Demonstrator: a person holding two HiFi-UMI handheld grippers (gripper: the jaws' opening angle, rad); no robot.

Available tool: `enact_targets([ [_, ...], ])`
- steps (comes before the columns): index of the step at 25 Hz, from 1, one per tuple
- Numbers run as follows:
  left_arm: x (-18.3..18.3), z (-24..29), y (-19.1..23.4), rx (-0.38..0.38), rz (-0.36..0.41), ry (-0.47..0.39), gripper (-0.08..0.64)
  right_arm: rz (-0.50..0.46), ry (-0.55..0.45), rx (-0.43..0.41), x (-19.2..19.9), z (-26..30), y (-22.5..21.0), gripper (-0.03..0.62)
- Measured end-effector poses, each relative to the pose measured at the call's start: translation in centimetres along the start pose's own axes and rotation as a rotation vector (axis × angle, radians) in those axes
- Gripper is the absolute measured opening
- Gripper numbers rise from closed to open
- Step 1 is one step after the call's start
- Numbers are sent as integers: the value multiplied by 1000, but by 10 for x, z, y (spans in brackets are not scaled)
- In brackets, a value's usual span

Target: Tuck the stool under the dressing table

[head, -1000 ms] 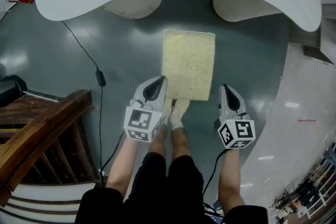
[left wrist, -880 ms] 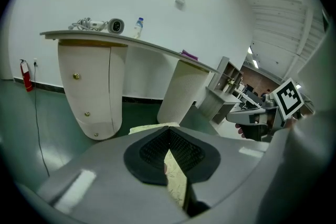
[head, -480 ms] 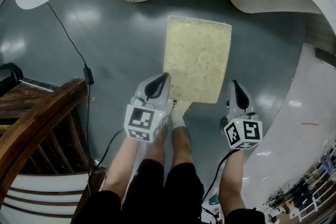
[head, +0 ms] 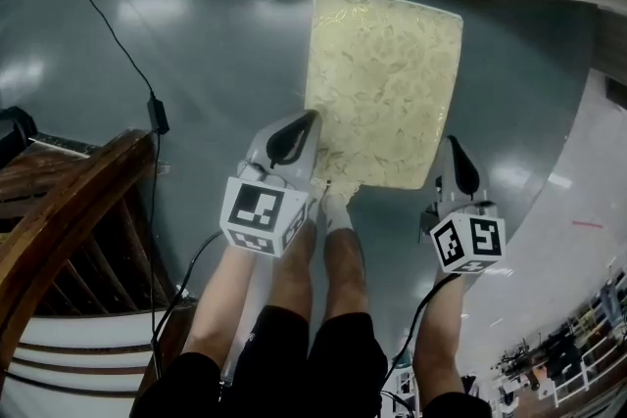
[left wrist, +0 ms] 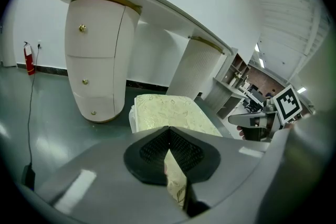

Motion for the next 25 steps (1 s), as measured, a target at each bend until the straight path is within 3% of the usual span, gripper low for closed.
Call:
enact_targets([
  [13, 36, 34, 19, -22, -53, 16, 11, 41, -18, -8, 19, 37, -18, 19],
  [15, 38, 39, 20, -9, -79, 27, 54, 64, -22, -7, 20, 40, -22, 29],
  [18, 39, 45, 19, 27, -123, 40, 186, 78, -12, -11, 20, 45, -26, 93],
  [21, 38, 47, 19, 34, -131, 29, 200, 83, -7, -31, 20, 51, -26, 177],
  [25, 38, 47, 17, 48, -137, 10, 217, 135, 0, -72, 22, 54, -32, 235],
])
Point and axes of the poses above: the fingertips, and each gripper's own axes: z forward along the fingers, y to its left, x out of its underside, the point moved 1 cm from there along -z, backward along the fingers, and after that the axes turned 14 degrees about y, right-handed, at the moved point
